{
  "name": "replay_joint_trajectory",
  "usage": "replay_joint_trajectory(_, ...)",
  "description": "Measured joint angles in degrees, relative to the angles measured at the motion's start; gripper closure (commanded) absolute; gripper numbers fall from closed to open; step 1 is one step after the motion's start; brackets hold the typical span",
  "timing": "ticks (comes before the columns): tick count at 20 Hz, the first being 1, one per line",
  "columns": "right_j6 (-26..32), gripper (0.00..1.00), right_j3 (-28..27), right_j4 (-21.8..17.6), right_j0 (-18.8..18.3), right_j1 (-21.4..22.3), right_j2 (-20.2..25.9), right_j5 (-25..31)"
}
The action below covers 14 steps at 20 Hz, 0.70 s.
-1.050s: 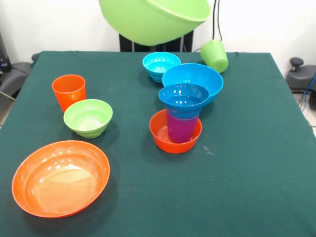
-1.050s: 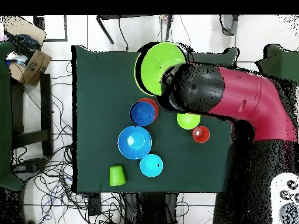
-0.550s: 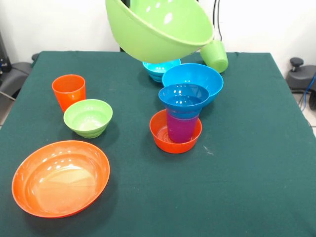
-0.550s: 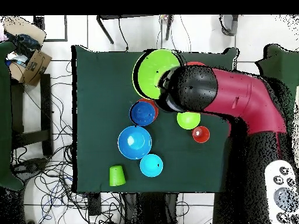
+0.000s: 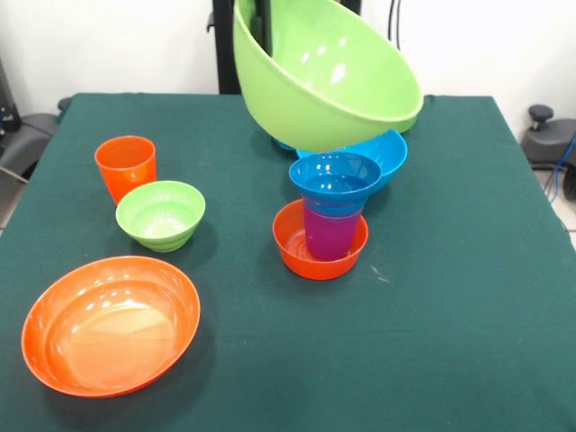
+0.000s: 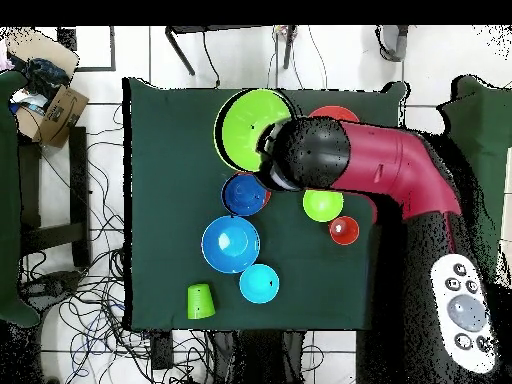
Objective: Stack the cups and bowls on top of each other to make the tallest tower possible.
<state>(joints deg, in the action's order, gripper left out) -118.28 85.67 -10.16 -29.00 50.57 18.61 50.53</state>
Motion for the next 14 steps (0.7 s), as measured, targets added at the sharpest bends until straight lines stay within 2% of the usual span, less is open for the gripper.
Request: replay_joint_trajectory(14,0.00,1.00,3.86,-1.34,-1.71,-2.80,3.47,-0.96)
